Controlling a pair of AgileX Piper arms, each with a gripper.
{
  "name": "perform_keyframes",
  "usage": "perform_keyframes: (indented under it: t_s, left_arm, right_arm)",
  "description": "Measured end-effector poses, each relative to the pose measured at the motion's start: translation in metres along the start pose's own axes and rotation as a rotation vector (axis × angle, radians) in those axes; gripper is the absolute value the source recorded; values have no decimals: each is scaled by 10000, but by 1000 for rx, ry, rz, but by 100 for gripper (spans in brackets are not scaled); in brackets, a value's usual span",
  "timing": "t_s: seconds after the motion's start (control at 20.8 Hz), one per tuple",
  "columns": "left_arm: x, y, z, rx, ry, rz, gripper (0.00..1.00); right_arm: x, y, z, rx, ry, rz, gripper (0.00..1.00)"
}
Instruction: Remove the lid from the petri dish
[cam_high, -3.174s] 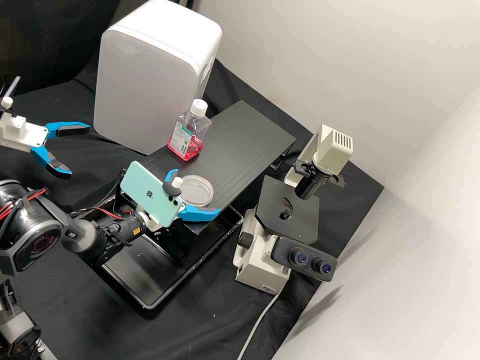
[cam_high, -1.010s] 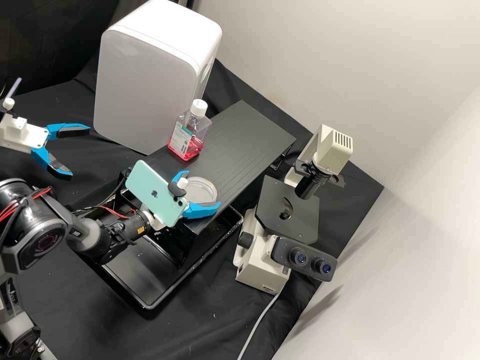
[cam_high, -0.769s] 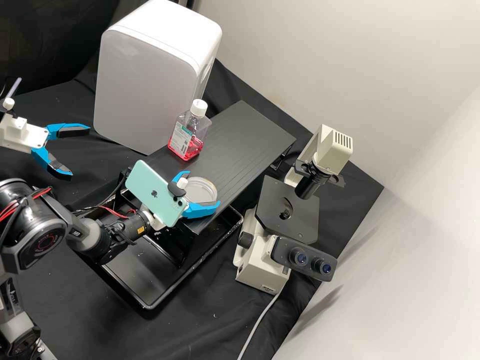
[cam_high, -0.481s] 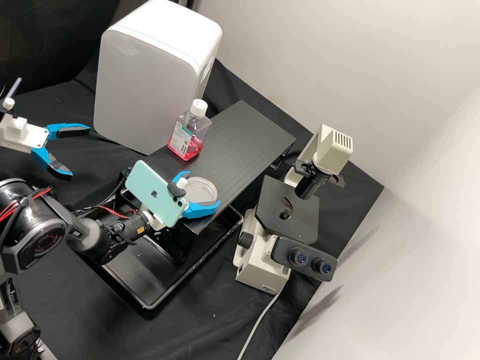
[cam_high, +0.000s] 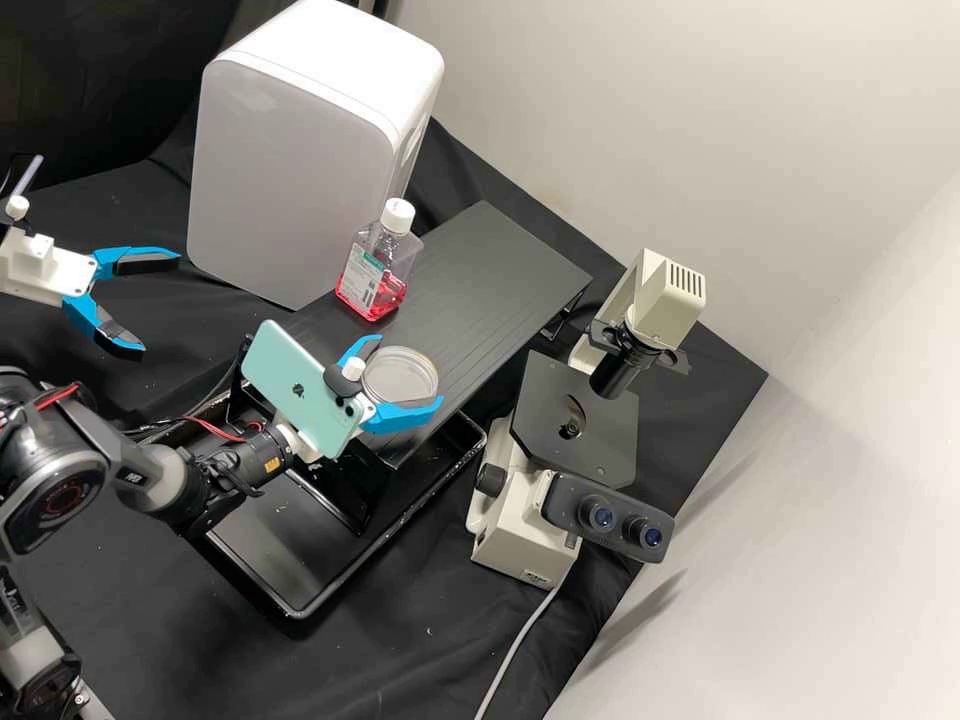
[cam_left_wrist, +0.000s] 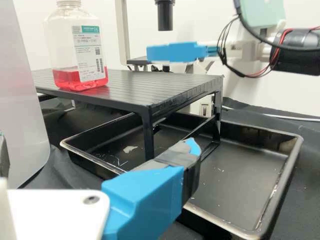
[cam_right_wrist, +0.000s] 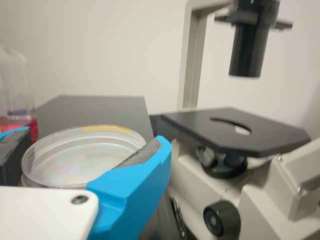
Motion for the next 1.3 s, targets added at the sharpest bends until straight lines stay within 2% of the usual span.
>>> perform_keyframes:
  t_s: [0.14,0.67,0.87,1.06,1.2,1.3]
  left_arm:
    - [0,2,-5,-2,5,3,100]
    - [0,4,-8,-4,8,4,100]
    - [0,4,-8,-4,8,4,100]
    - [0,4,-8,-4,8,4,100]
    - [0,4,-8,-4,8,4,100]
    - [0,4,-8,-4,8,4,100]
  right_arm:
    - [-9,47,-20,-1,16,24,0]
    - [-10,47,-26,-1,18,24,0]
    - [-76,-36,-14,-1,11,-12,0]
    - [-119,-148,67,-2,-25,-61,0]
    - [-130,-192,113,4,-46,-77,0]
    - [-125,-205,117,9,-42,-73,0]
